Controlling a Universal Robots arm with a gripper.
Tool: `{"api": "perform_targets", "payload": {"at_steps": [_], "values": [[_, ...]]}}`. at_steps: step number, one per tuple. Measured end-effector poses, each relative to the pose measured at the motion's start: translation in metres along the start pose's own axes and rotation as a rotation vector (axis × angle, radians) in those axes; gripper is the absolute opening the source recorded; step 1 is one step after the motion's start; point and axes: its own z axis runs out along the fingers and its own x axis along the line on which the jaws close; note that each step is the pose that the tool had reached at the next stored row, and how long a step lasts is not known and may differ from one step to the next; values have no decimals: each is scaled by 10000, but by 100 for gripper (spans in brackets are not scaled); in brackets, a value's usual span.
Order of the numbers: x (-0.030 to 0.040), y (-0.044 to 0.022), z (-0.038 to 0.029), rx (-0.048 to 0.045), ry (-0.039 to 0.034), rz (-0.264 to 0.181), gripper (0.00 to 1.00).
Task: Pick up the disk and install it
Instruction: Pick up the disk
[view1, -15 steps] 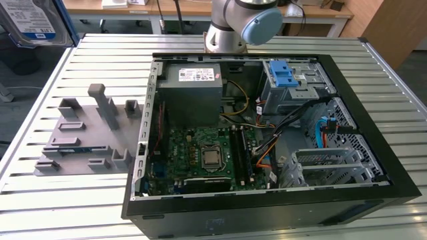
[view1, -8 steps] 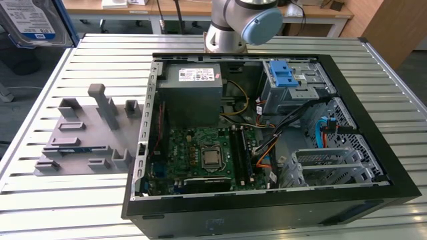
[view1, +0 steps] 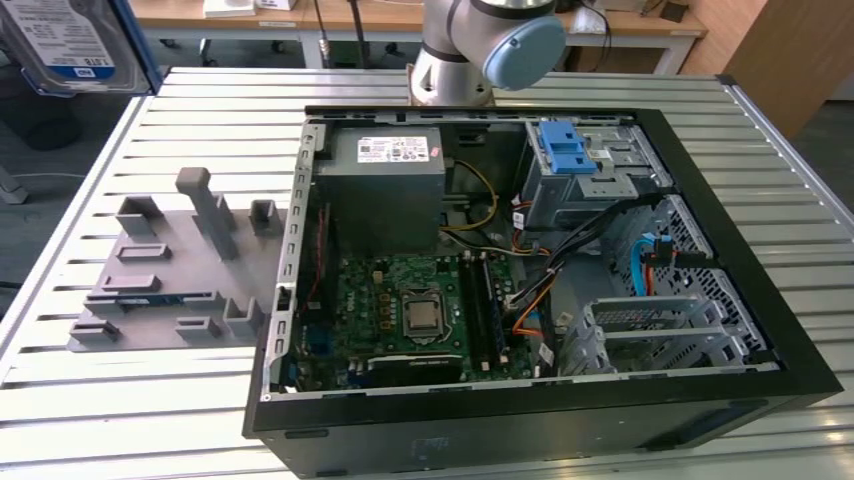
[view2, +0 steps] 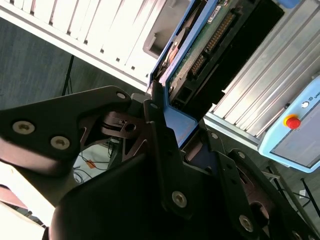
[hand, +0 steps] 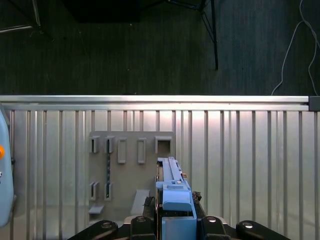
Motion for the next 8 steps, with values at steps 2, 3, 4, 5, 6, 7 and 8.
{"api": "perform_targets", "payload": {"at_steps": [2, 3, 4, 5, 6, 7, 8], "values": [[-1, -9, 0, 0, 0, 1, 36], [0, -11, 0, -1, 0, 2, 36], [2, -13, -1, -1, 0, 1, 36], [8, -14, -1, -2, 1, -1, 36], [15, -14, -1, -1, 1, 0, 36], [24, -14, -1, -1, 1, 0, 36], [34, -15, -1, -1, 1, 0, 36]]}}
